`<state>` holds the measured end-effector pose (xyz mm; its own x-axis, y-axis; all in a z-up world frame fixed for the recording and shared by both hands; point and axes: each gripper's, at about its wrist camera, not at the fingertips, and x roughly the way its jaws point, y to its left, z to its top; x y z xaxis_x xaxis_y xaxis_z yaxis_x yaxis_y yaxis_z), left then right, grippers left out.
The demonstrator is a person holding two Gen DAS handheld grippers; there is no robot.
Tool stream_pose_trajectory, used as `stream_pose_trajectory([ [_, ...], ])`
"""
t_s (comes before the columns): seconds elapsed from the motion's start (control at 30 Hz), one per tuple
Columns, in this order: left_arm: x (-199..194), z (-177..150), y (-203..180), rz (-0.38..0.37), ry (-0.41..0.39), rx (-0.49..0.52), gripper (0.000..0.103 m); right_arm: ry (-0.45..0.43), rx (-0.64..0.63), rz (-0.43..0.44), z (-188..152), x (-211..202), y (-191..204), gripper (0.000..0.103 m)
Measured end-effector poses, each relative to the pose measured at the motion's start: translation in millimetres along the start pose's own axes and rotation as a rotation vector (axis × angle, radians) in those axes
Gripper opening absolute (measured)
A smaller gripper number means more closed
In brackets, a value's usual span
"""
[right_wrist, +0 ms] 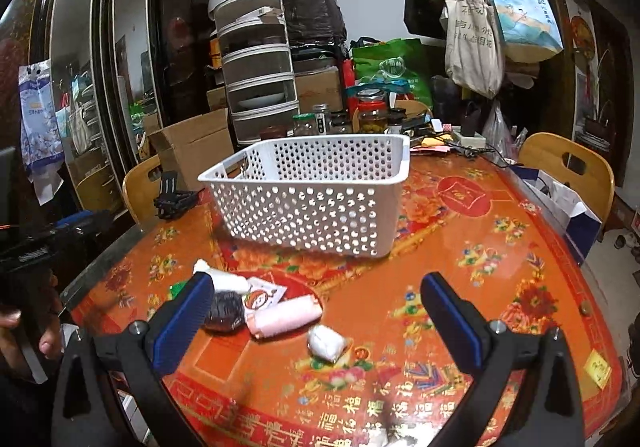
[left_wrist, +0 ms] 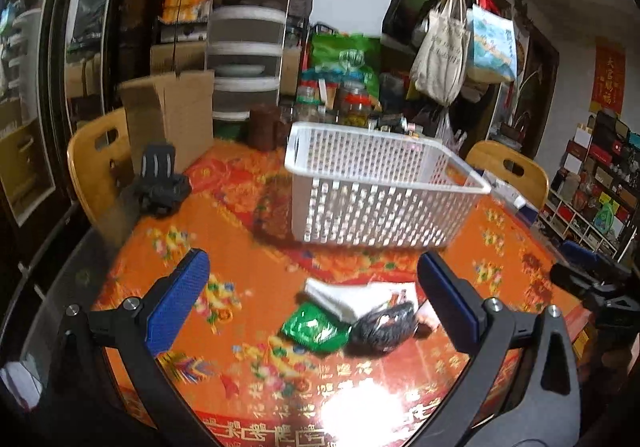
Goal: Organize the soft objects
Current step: 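Withdraw both grippers from the basket back toward the table items, then grasp the green packet with the left gripper while the right grasps the white wrapped bundle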
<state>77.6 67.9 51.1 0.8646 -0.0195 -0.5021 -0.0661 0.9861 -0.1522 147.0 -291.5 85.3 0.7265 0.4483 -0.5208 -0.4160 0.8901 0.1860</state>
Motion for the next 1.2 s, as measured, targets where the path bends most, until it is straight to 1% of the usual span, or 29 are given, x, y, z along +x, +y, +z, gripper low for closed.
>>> stream_pose_trajectory([
  [0.13, 19, -13, 5, 0.014, 0.035, -0.002, 0.103, 0.002, 0.013, 0.025, -8, 3, -5, 0.103],
  [0.27, 40, -21, 7, 0.016, 0.075, 0.003, 0.103, 0.008, 0.032, 0.011, -15, 10, -12, 0.102],
  [0.33, 52, -27, 11, 0.018, 0.101, -0.002, 0.103, 0.022, 0.032, 0.002, -20, 18, -15, 0.100],
  [0.4, 65, -32, 17, 0.018, 0.128, -0.014, 0.102, 0.061, 0.041, 0.006, -28, 31, -18, 0.091],
  [0.5, 80, -39, 22, 0.030, 0.155, -0.018, 0.102, 0.113, 0.053, 0.015, -38, 51, -23, 0.082],
  [0.53, 83, -41, 23, 0.032, 0.161, -0.018, 0.102, 0.124, 0.054, 0.015, -42, 56, -23, 0.080],
  [0.6, 91, -44, 27, 0.028, 0.174, -0.020, 0.102, 0.148, 0.053, 0.018, -47, 65, -23, 0.071],
  [0.67, 98, -46, 29, 0.025, 0.184, -0.019, 0.102, 0.167, 0.048, 0.026, -51, 73, -22, 0.065],
  [0.73, 105, -48, 30, 0.023, 0.197, -0.020, 0.101, 0.183, 0.040, 0.036, -53, 79, -21, 0.063],
  [0.83, 114, -51, 33, 0.018, 0.219, -0.025, 0.096, 0.203, 0.024, 0.050, -55, 87, -17, 0.062],
  [0.87, 117, -52, 34, 0.018, 0.228, -0.025, 0.095, 0.206, 0.020, 0.055, -56, 89, -16, 0.060],
  [0.93, 124, -54, 34, 0.018, 0.246, -0.024, 0.087, 0.204, 0.017, 0.059, -57, 92, -15, 0.053],
  [0.97, 128, -55, 35, 0.018, 0.258, -0.021, 0.085, 0.204, 0.017, 0.058, -57, 92, -15, 0.048],
  [1.0, 130, -56, 35, 0.009, 0.268, -0.023, 0.081, 0.203, 0.017, 0.062, -56, 93, -15, 0.047],
  [1.2, 141, -56, 25, -0.019, 0.304, 0.017, 0.079, 0.213, 0.005, 0.063, -56, 95, -12, 0.045],
])
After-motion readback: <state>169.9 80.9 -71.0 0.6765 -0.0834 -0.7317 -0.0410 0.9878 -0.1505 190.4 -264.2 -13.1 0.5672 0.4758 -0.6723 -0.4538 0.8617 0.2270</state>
